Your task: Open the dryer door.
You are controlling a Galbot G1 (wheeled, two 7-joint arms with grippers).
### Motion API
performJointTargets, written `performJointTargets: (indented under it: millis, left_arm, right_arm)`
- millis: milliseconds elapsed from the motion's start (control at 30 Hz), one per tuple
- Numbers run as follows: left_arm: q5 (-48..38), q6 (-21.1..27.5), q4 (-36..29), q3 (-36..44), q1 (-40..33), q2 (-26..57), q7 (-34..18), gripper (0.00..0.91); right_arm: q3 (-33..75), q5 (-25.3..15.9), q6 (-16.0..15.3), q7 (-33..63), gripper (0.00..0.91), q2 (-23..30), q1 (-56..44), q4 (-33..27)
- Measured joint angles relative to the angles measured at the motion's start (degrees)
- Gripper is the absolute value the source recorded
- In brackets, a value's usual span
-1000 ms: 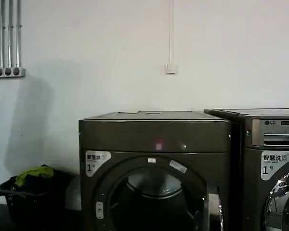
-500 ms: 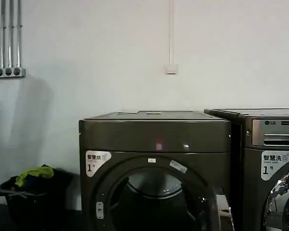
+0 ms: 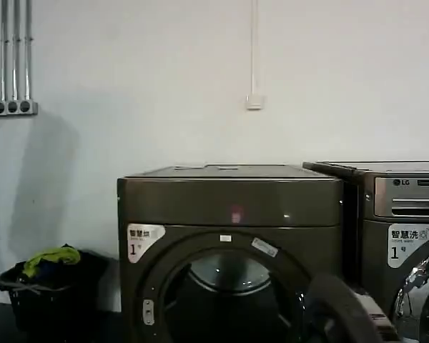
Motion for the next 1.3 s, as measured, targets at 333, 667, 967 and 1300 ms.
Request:
performJointTargets:
  millis: [333,667,967,1300]
  left_arm:
    - [0.8,-0.1,2.9,2.7,-1.7,-4.6,-1.1,0.907]
    - [1.3,-0.2,5.4,4.3,-2.5,-8.6,-1.2,0.907]
    - [1.7,-0.5,6.1,4.1,-1.9,-9.6,-1.2,0.907]
    - [1.1,0.8,-2.6,1.0,1.8,-1.2,-7.0,0.907]
  right_arm:
    - [3.1,-3.6,2.7,-1.4,0.907,0.2,-0.7,-3.8]
    - [4.5,-3.4,2.9,-1.3,0.907,0.5,-1.2,-5.6]
    - [4.4,-3.3,2.9,-1.3,0.907,0.1,-1.6,-6.1]
    - [2.9,-3.4,2.8,-1.4,0.907,-1.3,-0.4,-6.8]
